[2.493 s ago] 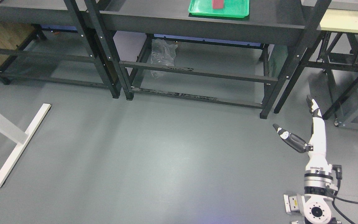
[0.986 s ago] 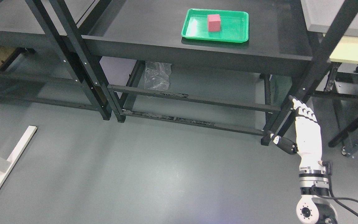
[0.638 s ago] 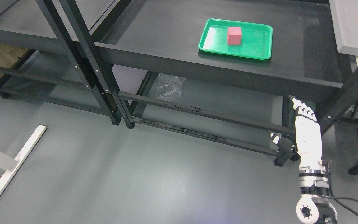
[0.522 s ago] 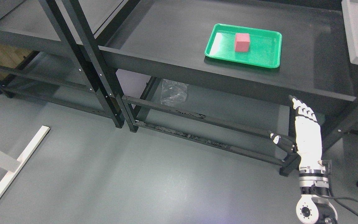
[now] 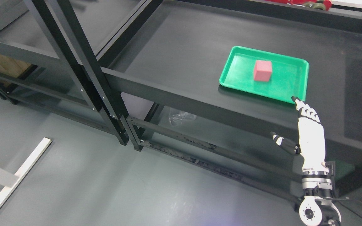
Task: Pick pink block from left shelf to tray
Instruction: 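Reach the right hand over the green tray toward the pink cube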
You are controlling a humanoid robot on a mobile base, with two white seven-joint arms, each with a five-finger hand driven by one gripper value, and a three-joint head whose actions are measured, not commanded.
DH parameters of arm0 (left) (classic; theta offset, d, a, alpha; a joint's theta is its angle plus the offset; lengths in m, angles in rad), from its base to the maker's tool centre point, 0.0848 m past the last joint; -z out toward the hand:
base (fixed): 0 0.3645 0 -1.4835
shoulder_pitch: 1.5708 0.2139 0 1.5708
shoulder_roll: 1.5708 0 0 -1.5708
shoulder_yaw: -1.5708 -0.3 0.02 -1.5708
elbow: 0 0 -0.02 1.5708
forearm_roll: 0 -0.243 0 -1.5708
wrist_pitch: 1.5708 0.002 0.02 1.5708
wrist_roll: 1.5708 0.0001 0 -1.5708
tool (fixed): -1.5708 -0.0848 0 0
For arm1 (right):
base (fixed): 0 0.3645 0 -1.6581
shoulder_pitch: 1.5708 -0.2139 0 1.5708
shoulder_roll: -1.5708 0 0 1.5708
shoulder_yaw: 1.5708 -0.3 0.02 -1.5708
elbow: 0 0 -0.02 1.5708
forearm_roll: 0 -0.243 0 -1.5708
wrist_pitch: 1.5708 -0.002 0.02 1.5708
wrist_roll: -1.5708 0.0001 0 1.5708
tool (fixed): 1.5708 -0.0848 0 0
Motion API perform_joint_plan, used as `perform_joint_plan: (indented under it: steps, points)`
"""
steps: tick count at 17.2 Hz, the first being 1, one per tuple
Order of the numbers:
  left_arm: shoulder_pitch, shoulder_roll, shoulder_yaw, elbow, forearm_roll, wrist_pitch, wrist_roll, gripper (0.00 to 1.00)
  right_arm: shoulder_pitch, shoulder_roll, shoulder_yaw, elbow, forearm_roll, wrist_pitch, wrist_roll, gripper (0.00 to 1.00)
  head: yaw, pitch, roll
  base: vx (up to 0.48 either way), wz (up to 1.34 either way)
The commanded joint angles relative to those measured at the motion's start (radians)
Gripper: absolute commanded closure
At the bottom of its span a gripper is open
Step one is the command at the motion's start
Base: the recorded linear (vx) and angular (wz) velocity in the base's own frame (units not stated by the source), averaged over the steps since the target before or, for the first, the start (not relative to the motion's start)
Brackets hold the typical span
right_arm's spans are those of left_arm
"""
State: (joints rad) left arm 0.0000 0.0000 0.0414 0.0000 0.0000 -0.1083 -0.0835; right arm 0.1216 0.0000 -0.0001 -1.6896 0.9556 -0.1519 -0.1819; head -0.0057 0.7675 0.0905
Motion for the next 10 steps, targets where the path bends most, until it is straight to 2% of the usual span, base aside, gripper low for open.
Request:
perform_joint_plan:
  steps: [1, 10]
  points:
    - [-0.023, 0.017, 0.0, -0.017, -0.002, -0.001, -0.001, 0.0, 0.0, -0.017, 0.003, 0.004, 0.0, 0.0, -0.001, 0.0, 0.0, 0.0, 0.0, 0.306, 0.12]
    - [-0.023, 0.017, 0.0, -0.017, -0.002, -0.001, -0.001, 0.0, -0.002, -0.017, 0.006, 0.027, 0.0, 0.006, 0.013, 0.01, 0.0, 0.0, 0.0, 0.297, 0.04]
